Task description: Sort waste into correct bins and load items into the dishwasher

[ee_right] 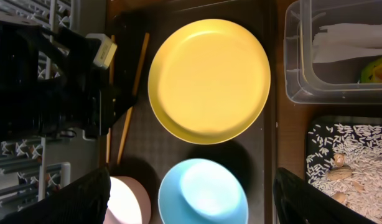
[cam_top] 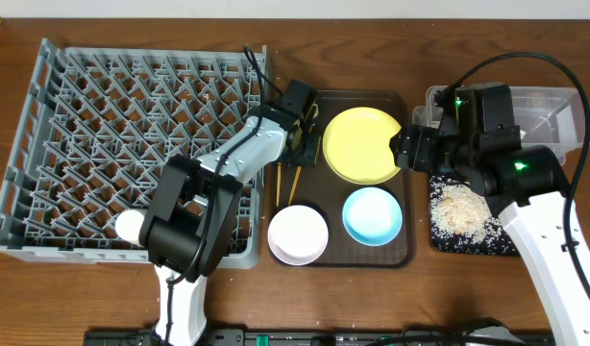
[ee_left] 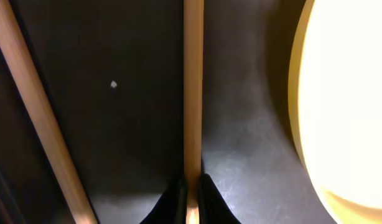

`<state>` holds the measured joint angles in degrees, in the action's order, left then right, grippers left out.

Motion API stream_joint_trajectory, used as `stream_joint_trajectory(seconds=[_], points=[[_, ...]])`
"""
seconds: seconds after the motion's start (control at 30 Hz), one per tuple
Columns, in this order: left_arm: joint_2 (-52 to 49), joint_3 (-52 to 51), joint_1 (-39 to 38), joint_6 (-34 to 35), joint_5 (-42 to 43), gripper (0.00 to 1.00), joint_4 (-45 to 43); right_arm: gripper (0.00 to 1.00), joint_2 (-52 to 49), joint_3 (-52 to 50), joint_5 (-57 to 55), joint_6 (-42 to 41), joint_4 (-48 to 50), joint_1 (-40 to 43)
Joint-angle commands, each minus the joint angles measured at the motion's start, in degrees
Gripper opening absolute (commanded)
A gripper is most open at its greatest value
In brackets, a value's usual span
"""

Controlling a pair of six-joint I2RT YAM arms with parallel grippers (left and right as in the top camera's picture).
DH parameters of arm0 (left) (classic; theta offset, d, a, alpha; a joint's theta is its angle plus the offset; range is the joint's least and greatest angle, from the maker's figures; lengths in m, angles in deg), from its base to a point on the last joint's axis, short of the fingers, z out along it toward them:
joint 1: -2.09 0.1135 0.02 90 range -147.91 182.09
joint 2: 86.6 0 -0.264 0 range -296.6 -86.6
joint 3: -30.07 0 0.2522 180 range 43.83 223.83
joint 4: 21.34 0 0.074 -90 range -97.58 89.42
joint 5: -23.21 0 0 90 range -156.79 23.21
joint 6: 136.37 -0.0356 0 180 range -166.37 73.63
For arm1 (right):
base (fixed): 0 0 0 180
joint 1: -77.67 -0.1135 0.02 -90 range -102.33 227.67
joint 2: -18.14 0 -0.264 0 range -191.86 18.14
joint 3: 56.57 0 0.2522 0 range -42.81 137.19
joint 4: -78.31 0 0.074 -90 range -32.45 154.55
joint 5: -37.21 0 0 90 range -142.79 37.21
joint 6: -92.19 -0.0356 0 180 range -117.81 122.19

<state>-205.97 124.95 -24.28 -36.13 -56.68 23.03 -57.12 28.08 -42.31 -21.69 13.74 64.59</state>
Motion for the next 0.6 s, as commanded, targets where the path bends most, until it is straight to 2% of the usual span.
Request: stream_joint_trajectory(seconds=[0.0,0.4,0.57], points=[[1.05,1.05,-0.17,-0.55,-0.55,0.08,2.10,0.81,-0.13,0.44,0.04,0.37,-0.02,0.26],[21.00,2.60,4.35,-0.11,-1.31,0.08,8.00,0.80,-0.11,0.28,0.04,0.42,-0.31,0.26],[24.00,2.56,8.11,-0.15,-8.72,0.08,12.72,0.80,-0.13,0.28,0.04,0.42,-0.35,0.26]])
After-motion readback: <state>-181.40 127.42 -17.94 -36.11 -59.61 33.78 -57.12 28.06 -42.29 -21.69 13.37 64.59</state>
